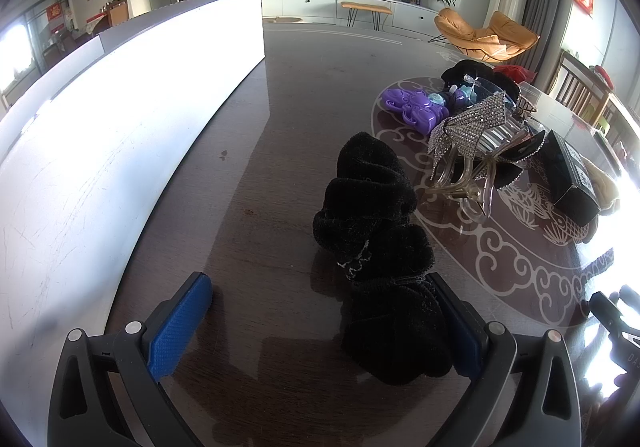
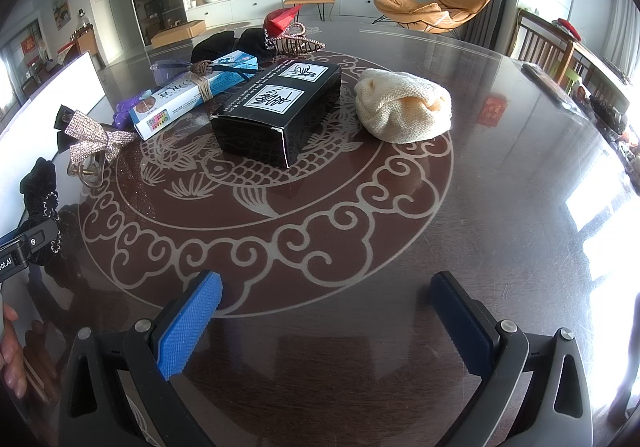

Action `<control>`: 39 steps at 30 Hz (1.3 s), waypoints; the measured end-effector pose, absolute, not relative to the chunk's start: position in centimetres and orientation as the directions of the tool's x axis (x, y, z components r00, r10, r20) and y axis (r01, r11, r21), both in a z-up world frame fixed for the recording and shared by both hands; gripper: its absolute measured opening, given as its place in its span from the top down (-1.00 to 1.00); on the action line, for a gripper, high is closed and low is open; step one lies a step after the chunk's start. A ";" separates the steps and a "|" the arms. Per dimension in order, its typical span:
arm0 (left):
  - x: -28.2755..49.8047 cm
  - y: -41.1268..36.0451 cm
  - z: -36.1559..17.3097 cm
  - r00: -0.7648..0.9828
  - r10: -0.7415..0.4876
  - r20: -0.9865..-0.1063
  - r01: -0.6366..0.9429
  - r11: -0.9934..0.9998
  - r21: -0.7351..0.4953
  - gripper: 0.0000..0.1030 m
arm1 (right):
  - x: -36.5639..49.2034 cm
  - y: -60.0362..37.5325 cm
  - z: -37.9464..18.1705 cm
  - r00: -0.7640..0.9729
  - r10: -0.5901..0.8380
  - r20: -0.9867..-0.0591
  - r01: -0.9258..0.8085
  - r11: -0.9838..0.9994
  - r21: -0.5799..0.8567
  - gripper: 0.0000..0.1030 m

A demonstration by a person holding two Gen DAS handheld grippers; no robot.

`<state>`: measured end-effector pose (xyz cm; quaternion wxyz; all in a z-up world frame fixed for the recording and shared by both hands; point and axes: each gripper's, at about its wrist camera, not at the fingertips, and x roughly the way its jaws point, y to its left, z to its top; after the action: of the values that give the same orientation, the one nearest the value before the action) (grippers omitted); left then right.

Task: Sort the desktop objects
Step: 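Close the left tool on the black glove and lift it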

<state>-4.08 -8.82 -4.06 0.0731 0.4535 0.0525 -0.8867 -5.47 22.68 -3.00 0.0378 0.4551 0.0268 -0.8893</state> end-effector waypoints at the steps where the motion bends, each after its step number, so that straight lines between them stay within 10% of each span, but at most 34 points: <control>1: -4.1 -8.8 -4.1 -0.578 -0.082 -0.812 0.177 -0.984 -0.027 -1.00 | -5.5 22.7 -3.0 -0.583 -0.043 -0.811 0.092 -0.996 -0.013 -1.00; 17: -4.5 -8.5 -3.9 -0.539 -0.045 -0.841 0.126 -0.992 -0.028 -1.00 | -5.5 22.7 -3.0 -0.583 -0.043 -0.811 0.092 -0.996 -0.013 -1.00; 27: -2.5 -11.2 -0.7 -0.591 0.193 -0.784 0.067 -0.956 -0.286 -1.00 | -5.5 22.7 -3.0 -0.583 -0.043 -0.811 0.092 -0.996 -0.013 -1.00; 39: -7.0 -5.0 -3.9 -0.517 0.006 -0.856 -0.027 -1.000 0.010 -1.00 | -5.5 22.7 -3.0 -0.583 -0.043 -0.811 0.092 -0.996 -0.013 -1.00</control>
<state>-6.98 -5.03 -3.86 -0.0095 0.4912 -0.0110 -0.8709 -5.48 22.70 -3.02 0.0378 0.4551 0.0268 -0.8893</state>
